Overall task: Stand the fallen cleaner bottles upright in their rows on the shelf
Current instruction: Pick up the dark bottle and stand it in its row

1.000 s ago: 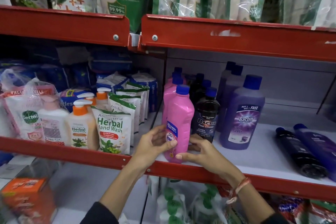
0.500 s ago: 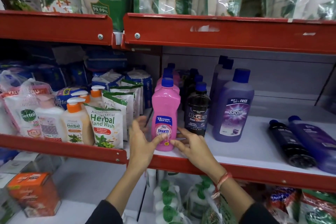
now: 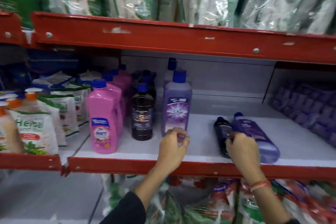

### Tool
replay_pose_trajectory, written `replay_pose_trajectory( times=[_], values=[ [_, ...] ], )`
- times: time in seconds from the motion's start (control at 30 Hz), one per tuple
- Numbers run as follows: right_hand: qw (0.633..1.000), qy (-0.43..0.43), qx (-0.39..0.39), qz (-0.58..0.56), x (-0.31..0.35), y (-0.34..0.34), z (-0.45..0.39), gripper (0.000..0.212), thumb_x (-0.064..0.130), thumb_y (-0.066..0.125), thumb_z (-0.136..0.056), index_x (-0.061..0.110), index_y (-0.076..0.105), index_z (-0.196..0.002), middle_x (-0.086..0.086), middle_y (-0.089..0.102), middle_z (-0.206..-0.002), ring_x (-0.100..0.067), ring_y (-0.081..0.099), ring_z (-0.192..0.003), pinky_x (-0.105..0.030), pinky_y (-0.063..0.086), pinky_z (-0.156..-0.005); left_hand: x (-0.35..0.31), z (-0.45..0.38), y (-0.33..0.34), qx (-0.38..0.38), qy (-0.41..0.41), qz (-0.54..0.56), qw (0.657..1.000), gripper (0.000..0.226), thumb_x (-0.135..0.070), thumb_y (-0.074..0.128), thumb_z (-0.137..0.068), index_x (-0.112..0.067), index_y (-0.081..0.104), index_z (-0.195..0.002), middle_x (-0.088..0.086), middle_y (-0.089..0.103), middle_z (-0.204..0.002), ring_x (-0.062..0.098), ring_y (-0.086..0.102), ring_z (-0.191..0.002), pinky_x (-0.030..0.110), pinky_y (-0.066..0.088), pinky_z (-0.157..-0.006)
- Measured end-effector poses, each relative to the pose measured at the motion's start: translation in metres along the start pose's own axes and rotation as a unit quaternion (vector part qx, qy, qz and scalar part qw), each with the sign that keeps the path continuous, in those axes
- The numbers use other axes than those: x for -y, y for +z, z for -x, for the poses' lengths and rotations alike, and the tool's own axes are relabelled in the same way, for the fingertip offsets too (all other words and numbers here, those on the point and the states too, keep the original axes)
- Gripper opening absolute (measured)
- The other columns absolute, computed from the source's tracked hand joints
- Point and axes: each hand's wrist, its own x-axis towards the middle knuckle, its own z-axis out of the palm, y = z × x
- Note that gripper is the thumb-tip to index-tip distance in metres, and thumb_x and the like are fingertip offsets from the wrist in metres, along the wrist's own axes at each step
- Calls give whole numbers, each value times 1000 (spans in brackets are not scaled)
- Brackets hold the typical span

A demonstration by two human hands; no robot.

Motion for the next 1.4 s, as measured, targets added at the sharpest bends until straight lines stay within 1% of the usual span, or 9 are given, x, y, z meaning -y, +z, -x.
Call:
replay_pose_trajectory(
  times=[0.13, 0.23, 0.37, 0.67, 0.8, 0.93, 1.13, 1.23, 1.4],
  values=[
    [998, 23, 59, 9, -23, -4, -16, 26, 11, 49, -91, -9, 63, -101, -32, 67, -106, -45, 62, -103, -44, 49, -82, -24, -20, 61, 140, -112, -11, 984, 38, -40, 60, -83, -9, 64, -106, 14, 70, -107, 31, 66, -101, 42, 55, -89],
    [992, 20, 122, 9, -32, -8, -36, 30, 11, 48, -90, -2, 63, -112, -28, 65, -116, -42, 59, -110, -40, 48, -85, -42, -33, 91, 216, -192, 64, 955, 45, -39, 67, -80, 3, 62, -95, 16, 66, -89, 32, 68, -80, 50, 59, -78],
    [982, 4, 188, -17, -38, -13, -51, 34, 7, 47, -88, 4, 66, -116, -24, 66, -119, -40, 58, -113, -38, 48, -88, -59, -41, 100, 240, -259, 103, 930, 56, -30, 78, -74, 3, 52, -111, 17, 65, -95, 26, 67, -73, 34, 59, -61],
    [946, 35, 248, -205, -53, 0, -52, 23, 26, 64, -83, 4, 68, -91, -21, 73, -96, -40, 68, -93, -51, 56, -86, -48, -24, 81, 183, -245, 183, 934, 36, -5, 78, -72, 3, 61, -103, 20, 69, -104, 31, 69, -94, 41, 60, -80],
    [860, 88, 299, -403, -38, -3, -32, 31, 20, 70, -86, 14, 56, -113, -17, 70, -106, -32, 71, -91, -40, 59, -77, -31, -13, 60, 134, -184, 173, 958, 50, -4, 82, -65, -3, 60, -110, 11, 68, -109, 23, 64, -102, 42, 53, -95],
    [843, 34, 269, -465, -14, 2, -9, 46, 13, 73, -82, 24, 50, -120, -10, 70, -98, -27, 69, -92, -34, 59, -72, -14, -3, 25, 106, -109, 150, 977, 49, -6, 84, -63, -17, 63, -106, 2, 67, -105, 19, 63, -104, 38, 49, -99],
    [868, -112, 198, -441, 49, 24, 14, 58, 18, 77, -79, 27, 52, -130, -2, 73, -103, -12, 70, -91, -31, 60, -78, 9, 6, -44, 36, -50, 139, 988, 58, 8, 79, -63, -1, 58, -116, 9, 65, -105, -1, 66, -77, 11, 54, -67],
    [873, -164, 179, -424, 79, 38, 22, 60, 23, 77, -78, 26, 51, -133, 6, 72, -107, -6, 69, -91, -22, 55, -80, 25, 10, -69, -22, -47, 144, 988, 61, 8, 80, -61, -7, 57, -115, 9, 65, -107, 17, 64, -86, 12, 55, -69],
    [856, -197, 194, -436, 112, 56, 36, 64, 21, 76, -79, 28, 47, -136, 13, 69, -112, 9, 66, -93, -10, 52, -84, 41, 18, -93, -81, -30, 142, 986, 65, 16, 75, -62, -16, 54, -114, 3, 64, -98, 15, 65, -85, 17, 55, -72]
  ],
)
